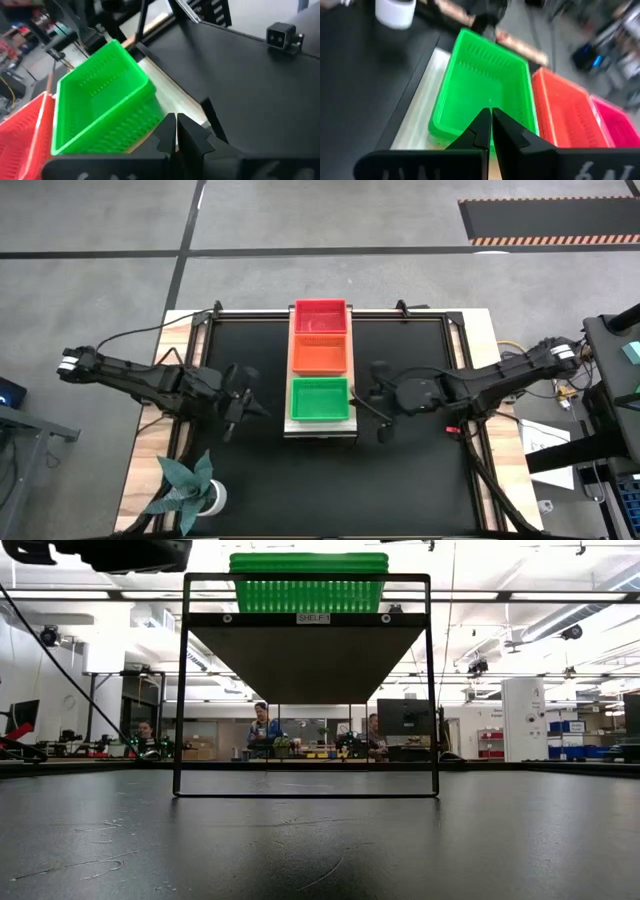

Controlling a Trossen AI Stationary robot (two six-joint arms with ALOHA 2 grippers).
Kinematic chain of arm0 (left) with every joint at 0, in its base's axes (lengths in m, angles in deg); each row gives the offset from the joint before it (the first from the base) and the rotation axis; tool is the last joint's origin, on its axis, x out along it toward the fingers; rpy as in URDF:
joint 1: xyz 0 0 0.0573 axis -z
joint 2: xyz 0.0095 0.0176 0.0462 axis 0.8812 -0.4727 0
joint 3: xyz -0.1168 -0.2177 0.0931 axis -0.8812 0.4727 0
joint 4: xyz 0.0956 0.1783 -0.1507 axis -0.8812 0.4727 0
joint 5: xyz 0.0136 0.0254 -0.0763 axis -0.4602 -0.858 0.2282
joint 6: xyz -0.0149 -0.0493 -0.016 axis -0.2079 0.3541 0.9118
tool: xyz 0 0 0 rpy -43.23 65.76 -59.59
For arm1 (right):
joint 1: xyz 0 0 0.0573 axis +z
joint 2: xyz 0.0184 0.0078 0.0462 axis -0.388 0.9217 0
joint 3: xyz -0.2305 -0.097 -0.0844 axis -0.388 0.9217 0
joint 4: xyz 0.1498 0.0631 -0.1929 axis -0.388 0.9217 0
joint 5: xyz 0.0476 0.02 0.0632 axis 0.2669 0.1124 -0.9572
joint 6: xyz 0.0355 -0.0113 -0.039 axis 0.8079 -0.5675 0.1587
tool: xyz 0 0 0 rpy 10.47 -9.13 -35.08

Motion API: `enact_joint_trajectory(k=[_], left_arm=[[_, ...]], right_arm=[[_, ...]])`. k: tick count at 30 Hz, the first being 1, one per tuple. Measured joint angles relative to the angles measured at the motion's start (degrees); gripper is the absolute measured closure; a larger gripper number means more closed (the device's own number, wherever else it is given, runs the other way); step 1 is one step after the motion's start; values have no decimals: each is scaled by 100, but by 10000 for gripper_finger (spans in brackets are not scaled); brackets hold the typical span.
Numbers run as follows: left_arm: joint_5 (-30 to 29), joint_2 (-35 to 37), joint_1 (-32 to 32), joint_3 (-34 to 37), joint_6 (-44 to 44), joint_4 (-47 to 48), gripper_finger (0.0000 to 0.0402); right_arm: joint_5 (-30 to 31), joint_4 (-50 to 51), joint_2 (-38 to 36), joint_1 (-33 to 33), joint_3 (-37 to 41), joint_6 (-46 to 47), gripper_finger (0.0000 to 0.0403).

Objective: Stack baskets on shelf by color
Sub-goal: Return to Home Position

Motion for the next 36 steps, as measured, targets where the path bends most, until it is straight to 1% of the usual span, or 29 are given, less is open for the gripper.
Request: enact_joint_trajectory(k=[3,6,8,12,15,22,26,30,34,36], left_arm=[[-16,216,-33,211,-102,-102,402],[-19,473,-127,415,-290,-146,402],[-22,660,-199,523,-293,-204,402],[-25,1057,-330,787,-302,-535,402],[-25,1314,-472,893,-306,-574,402],[-29,1808,-900,1224,-487,-667,402],[-29,2005,-1164,1242,-446,-372,402],[-36,2398,-1278,1334,-180,31,402],[-44,2828,-1290,1585,-164,-47,402],[-44,3053,-1290,1615,-164,-194,402]], right_arm=[[-205,-1420,-464,-41,1106,-417,394],[-338,-2556,-879,-94,2041,-506,394],[-398,-3098,-1158,-118,2576,-504,394],[-409,-3745,-1690,-131,3393,-508,394],[-414,-3959,-2104,-219,3796,-518,394],[-431,-3974,-3056,-605,4453,-510,394],[-429,-3969,-3547,-729,4776,-422,394],[-386,-3967,-4007,-737,5058,-734,394],[-88,-3969,-4429,-741,5269,-1113,394],[-70,-3973,-4643,-767,5374,-1274,394]])
